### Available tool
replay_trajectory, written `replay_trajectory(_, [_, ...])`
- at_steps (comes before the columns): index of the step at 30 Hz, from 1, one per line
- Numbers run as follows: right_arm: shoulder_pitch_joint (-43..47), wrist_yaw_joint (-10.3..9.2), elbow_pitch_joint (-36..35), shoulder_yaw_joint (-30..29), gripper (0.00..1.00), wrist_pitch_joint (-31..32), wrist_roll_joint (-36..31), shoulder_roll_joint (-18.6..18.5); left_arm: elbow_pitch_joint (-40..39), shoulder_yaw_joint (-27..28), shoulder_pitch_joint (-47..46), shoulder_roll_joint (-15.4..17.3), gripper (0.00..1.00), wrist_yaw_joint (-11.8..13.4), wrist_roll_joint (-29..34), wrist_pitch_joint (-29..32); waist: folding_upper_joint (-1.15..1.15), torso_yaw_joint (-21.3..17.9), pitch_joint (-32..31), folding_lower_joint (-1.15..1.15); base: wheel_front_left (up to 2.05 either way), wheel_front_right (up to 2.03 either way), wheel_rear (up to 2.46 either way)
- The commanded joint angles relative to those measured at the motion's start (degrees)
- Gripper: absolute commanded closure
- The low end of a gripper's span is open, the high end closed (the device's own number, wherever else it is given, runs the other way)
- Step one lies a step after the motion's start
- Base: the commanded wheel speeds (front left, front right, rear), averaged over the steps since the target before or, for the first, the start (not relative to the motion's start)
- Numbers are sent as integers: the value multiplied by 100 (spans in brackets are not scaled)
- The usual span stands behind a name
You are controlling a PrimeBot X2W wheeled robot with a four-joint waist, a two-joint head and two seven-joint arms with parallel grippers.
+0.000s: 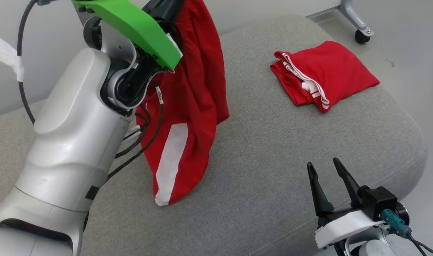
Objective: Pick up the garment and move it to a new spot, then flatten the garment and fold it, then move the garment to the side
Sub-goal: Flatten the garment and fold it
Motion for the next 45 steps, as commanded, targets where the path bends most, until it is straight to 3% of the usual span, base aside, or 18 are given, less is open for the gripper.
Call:
replay_trajectory(1, [67, -11, -3, -44, 0, -17, -35, -9, -107, -23, -78, 9, 100, -51, -55, -34, 0, 24, -19, 0, 0, 0, 0])
replay_trajectory(6, [74, -10, 1, -134, 0, -17, -64, -9, -831, -329, 228, -30, 100, -100, -332, -76, 0, 209, -27, 0, 0, 0, 0])
replay_trajectory(12, [143, -10, 34, -175, 0, -17, -64, -6, -2183, -1134, 1469, 367, 100, -102, -773, -116, 0, 509, -108, 0, 0, 0, 0])
replay_trajectory(17, [285, -10, 61, -337, 0, -17, -108, -6, -3094, -1773, 3186, 1303, 100, -102, -754, -335, 0, 811, -206, 0, 0, 0, 0])
replay_trajectory(22, [452, -10, 106, -482, 0, -17, -203, -11, -3136, -1852, 4512, 1980, 100, 22, -653, -1002, 0, 1170, -241, 0, 0, 0, 0])
replay_trajectory(27, [542, -10, 182, -548, 0, -17, -288, -9, -2703, -1849, 5248, 2105, 100, 126, -532, -1635, 0, 1467, -318, 0, 0, 0, 0])
replay_trajectory(32, [594, -11, 258, -573, 0, -17, -342, -12, -1864, -1616, 5669, 1828, 100, 108, -377, -2073, 0, 1691, -424, 0, 0, 0, 0])
replay_trajectory(35, [638, -11, 278, -583, 0, -17, -392, -12, -1321, -1232, 5852, 1494, 100, 62, -246, -2154, 0, 1776, -479, 0, 0, 0, 0])
replay_trajectory(36, [650, -11, 284, -597, 0, -17, -394, -12, -1179, -942, 5894, 1353, 89, 50, -121, -2157, 0, 1801, -497, 0, 0, 0, 0])
replay_trajectory(37, [654, -11, 285, -596, 0, -17, -411, -11, -1068, -738, 5967, 1235, 65, 37, -39, -2155, 0, 1817, -517, 0, 0, 0, 0])
replay_trajectory(38, [661, -11, 293, -591, 0, -17, -425, -11, -936, -546, 6087, 1099, 52, 0, 142, -2154, 0, 1826, -539, 0, 0, 0, 0])
replay_trajectory(39, [667, -11, 292, -592, 0, -17, -439, -12, -866, -407, 6154, 1007, 22, -12, 283, -2153, 0, 1829, -551, 0, 0, 0, 0])
replay_trajectory(40, [664, -10, 282, -589, 0, -17, -453, -12, -770, -234, 6250, 875, 0, -33, 411, -2154, 0, 1831, -569, 0, 0, 0, 0])
replay_trajectory(45, [667, -11, 266, -598, 0, -17, -484, -12, -490, 209, 6530, 596, 0, -85, 901, -2155, 0, 1814, -632, 0, 0, 0, 0])
